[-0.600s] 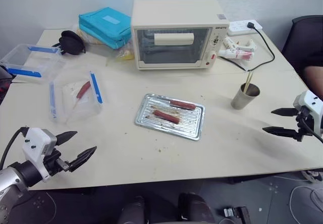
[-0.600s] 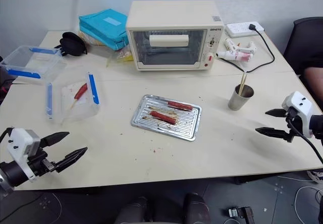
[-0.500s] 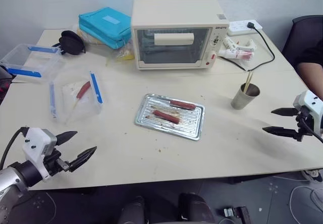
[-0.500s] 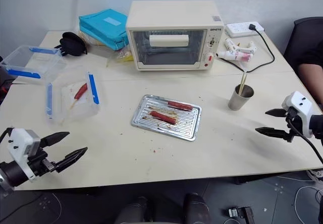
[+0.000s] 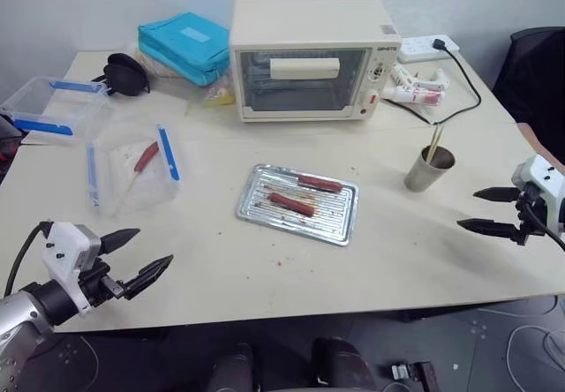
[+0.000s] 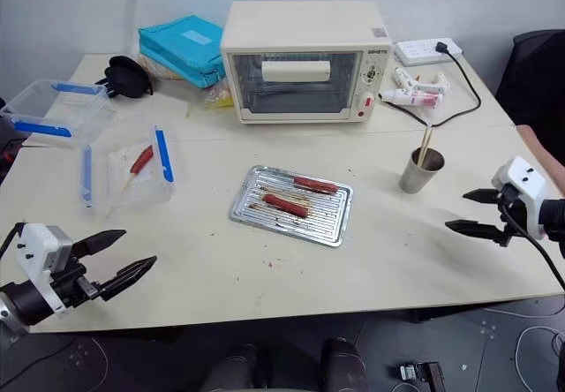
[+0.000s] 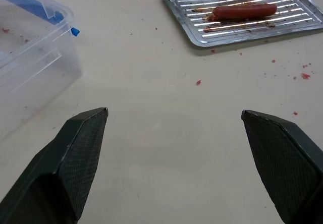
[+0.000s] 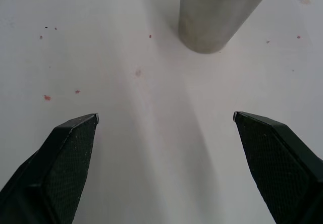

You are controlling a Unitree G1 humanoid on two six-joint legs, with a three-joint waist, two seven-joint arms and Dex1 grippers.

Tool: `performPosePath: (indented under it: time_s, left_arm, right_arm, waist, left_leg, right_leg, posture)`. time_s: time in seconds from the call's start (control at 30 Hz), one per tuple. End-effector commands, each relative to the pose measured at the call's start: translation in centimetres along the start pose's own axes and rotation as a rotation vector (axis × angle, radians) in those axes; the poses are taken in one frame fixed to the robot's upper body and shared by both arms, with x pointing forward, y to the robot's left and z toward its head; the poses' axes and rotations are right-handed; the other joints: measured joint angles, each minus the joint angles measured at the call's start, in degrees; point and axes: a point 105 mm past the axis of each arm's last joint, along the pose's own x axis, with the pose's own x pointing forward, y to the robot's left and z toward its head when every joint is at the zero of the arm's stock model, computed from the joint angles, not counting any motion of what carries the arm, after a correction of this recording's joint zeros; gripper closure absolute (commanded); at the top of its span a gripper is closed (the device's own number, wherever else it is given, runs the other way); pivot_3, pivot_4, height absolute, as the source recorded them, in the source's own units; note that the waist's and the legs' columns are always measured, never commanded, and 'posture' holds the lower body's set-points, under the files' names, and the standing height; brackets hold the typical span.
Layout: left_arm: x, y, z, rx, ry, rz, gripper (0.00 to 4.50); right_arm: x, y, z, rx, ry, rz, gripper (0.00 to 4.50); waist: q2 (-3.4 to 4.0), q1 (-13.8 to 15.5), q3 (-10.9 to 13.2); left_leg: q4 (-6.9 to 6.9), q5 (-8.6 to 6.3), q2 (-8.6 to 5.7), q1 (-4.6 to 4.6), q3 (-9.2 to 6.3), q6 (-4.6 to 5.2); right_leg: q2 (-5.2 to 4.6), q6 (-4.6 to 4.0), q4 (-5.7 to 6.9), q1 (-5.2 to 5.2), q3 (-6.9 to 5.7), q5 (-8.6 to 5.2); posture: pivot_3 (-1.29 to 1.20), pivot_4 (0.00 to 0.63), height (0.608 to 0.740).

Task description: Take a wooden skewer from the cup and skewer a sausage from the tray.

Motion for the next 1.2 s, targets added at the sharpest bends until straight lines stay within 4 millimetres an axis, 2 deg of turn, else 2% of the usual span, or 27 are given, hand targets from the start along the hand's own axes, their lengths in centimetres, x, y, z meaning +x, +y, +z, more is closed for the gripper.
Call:
performPosePath:
  time_s: [0.03,0.33,0.47,0.53,0.63,0.83,1.0,1.2]
  left_arm:
    - [-0.2,0.4,0.5,0.029,-0.004,0.016,0.0]
    - [0.1,0.1,0.3,0.013,-0.006,0.013,0.0]
    - [0.5,-0.2,0.8,-0.005,-0.037,-0.003,0.0]
    - [1.1,-0.7,2.7,-0.034,-0.111,-0.046,0.0]
    - [2.2,-2.8,6.4,-0.085,-0.226,-0.212,0.0]
    - [3.0,-7.3,10.0,-0.084,-0.262,-0.521,0.0]
    - [3.7,-7.5,10.7,-0.057,-0.265,-0.537,0.0]
    - [4.2,-7.1,10.5,-0.049,-0.255,-0.52,0.0]
  right_arm:
    - [-0.6,-0.1,1.2,-0.031,-0.048,-0.015,0.03]
    - [-0.7,-0.3,1.0,-0.054,-0.047,-0.047,0.03]
    - [-0.8,-1.1,1.4,-0.049,-0.077,-0.124,0.03]
    - [-0.6,-1.8,2.9,-0.002,-0.167,-0.194,0.03]
    - [-0.1,-2.5,5.6,0.077,-0.317,-0.322,0.03]
    - [1.9,-2.4,8.3,0.237,-0.442,-0.431,0.03]
    - [1.9,-3.2,9.0,0.296,-0.486,-0.5,0.03]
    - [2.3,-4.2,9.9,0.307,-0.521,-0.547,0.03]
  waist:
    - [0.0,0.05,0.0]
    - [0.0,0.08,0.0]
    - [0.0,0.1,0.0]
    - [0.0,0.22,0.0]
    - [0.0,0.24,0.0]
    - [0.02,0.19,-0.02]
    - [0.02,0.31,-0.01]
    - [0.02,0.16,-0.01]
  left_leg:
    - [0.0,0.0,-0.01,0.0,0.0,0.0]
    - [0.0,0.0,-0.01,0.0,0.01,0.0]
    - [0.0,0.0,-0.01,0.0,0.01,0.0]
    - [0.01,0.0,-0.01,0.0,0.01,0.0]
    - [0.05,0.03,0.0,0.01,-0.02,-0.02]
    - [-0.02,0.04,0.01,-0.01,-0.08,-0.07]
    - [-0.02,0.05,-0.05,-0.01,-0.03,-0.07]
    - [-0.02,0.05,0.08,-0.01,0.01,-0.08]
  right_leg:
    - [0.0,0.0,0.0,0.0,0.0,0.0]
    - [0.0,0.0,0.01,0.0,0.0,0.0]
    - [0.0,0.0,0.01,0.0,0.01,0.0]
    - [0.0,0.0,0.02,0.0,0.01,0.0]
    - [-0.02,0.01,0.09,0.02,0.03,0.01]
    - [0.03,0.01,0.2,0.04,0.41,0.01]
    - [0.31,0.02,0.19,0.03,0.43,0.01]
    - [0.7,0.04,0.16,0.02,0.62,0.02]
  posture:
    - [0.0,0.15,0.74]
    - [0.0,0.15,0.74]
    - [0.0,0.15,0.74]
    - [0.0,0.15,0.74]
    - [0.0,0.15,0.74]
    - [0.0,0.15,0.74]
    - [0.0,0.15,0.74]
    - [0.0,0.15,0.74]
